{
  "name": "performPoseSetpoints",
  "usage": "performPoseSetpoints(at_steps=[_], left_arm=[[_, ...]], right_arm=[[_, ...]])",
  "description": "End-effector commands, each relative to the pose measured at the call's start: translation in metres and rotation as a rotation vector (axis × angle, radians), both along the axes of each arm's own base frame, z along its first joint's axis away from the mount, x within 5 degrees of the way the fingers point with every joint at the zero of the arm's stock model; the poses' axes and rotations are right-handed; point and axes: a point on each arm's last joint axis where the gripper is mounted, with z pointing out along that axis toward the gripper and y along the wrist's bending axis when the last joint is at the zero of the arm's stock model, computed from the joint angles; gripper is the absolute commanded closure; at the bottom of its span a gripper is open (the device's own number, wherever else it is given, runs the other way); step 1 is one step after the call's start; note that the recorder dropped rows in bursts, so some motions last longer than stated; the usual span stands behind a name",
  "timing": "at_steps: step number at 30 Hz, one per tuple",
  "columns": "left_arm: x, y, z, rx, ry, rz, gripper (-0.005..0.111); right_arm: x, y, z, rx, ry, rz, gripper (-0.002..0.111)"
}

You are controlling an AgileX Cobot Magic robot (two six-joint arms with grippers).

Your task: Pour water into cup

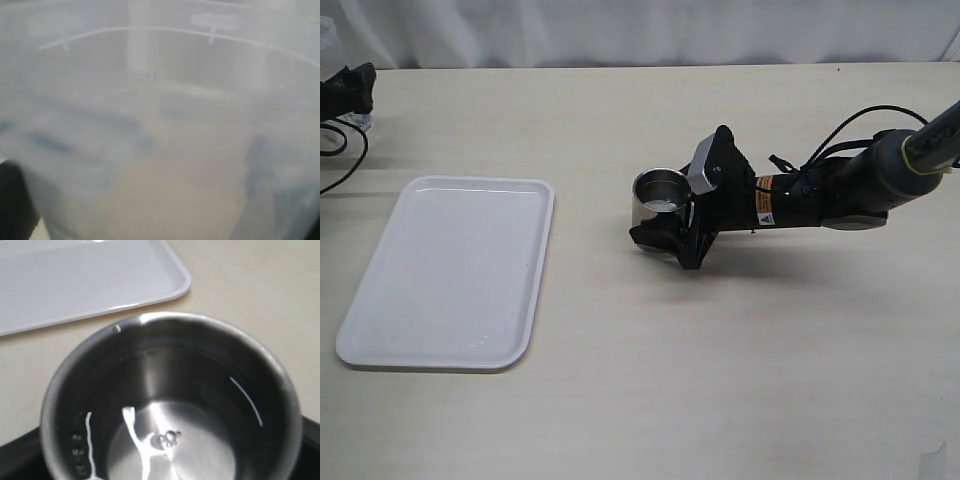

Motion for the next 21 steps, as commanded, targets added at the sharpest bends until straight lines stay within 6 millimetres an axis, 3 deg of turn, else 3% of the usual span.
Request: performPoseSetpoints(at_steps=[1, 21], left_arm=[[0.0, 0.001, -0.002, 0.0, 0.021, 0.002, 0.007], [-0.027, -0.011, -0.011, -0.053, -0.079, -0.036, 0.007]], right_arm=[[-0.001, 0.0, -0.003, -0.015, -0.001, 0.012, 0.104], [-0.001, 0.0, -0.003, -0.018, -0.008, 0.015, 0.104]])
